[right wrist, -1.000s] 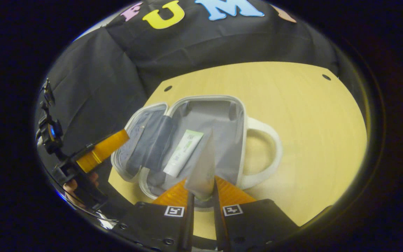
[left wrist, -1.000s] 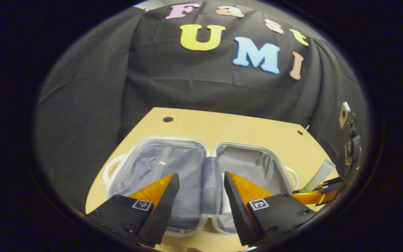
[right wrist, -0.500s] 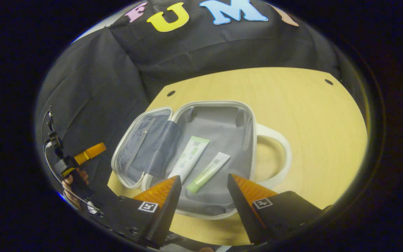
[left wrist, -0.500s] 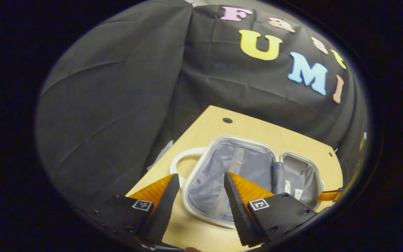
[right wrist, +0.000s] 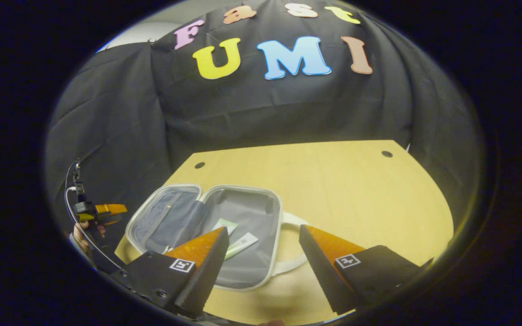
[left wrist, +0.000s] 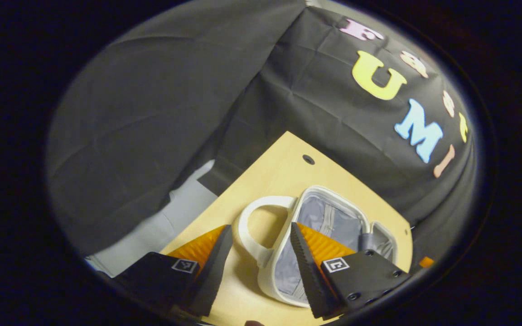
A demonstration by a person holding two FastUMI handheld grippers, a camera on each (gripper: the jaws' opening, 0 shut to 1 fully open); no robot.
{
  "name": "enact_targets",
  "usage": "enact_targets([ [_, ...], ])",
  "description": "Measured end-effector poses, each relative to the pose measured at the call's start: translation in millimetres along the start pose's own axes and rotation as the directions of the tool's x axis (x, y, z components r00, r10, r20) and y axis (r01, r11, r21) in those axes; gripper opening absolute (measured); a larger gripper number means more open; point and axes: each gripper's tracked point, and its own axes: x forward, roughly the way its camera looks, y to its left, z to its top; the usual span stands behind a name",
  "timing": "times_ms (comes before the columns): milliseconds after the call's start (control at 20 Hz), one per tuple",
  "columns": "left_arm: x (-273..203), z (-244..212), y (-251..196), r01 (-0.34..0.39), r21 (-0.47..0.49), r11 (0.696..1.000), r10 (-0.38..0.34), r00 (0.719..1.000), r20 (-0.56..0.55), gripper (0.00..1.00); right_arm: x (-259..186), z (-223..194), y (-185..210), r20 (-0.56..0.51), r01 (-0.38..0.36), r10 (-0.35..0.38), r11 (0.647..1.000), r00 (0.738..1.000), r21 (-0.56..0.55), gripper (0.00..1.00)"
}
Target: First open the suitcase, pack the skin care products into it, and then close the suitcase.
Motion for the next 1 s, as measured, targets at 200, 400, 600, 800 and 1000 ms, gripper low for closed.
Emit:
enact_targets([
  [200, 39.0, -11.4, 31.0, 0.000, -0.126, 0.992, -0.009, 0.997, -0.073, 0.86, -5.6, -0.4, -17.7, -0.011, 0.058, -0.058, 0.998, 0.998, 0.014, 0.96],
  [400, 65.1, -24.2, 23.5, 0.070, -0.261, 0.963, -0.105, 0.987, -0.124, 0.85, -15.2, 3.3, -31.3, 0.000, 0.102, -0.102, 0.994, 0.995, 0.034, 0.96],
  [600, 72.7, -34.2, 29.4, 0.041, -0.294, 0.955, -0.088, 0.985, -0.150, 0.38, -27.3, 14.7, -48.4, 0.051, 0.149, -0.150, 0.988, 0.987, 0.031, 0.96],
  [800, 57.0, -14.9, 20.9, 0.039, -0.285, 0.958, -0.066, 0.994, -0.085, 0.13, -35.5, 27.1, -60.8, 0.103, 0.166, -0.168, 0.986, 0.980, 0.028, 0.96],
  [1000, 10.5, 20.0, -33.5, 0.059, -0.152, 0.987, -0.060, 0.998, 0.001, 0.12, -43.8, 36.8, -75.7, 0.138, 0.163, -0.162, 0.987, 0.977, 0.001, 0.96],
])
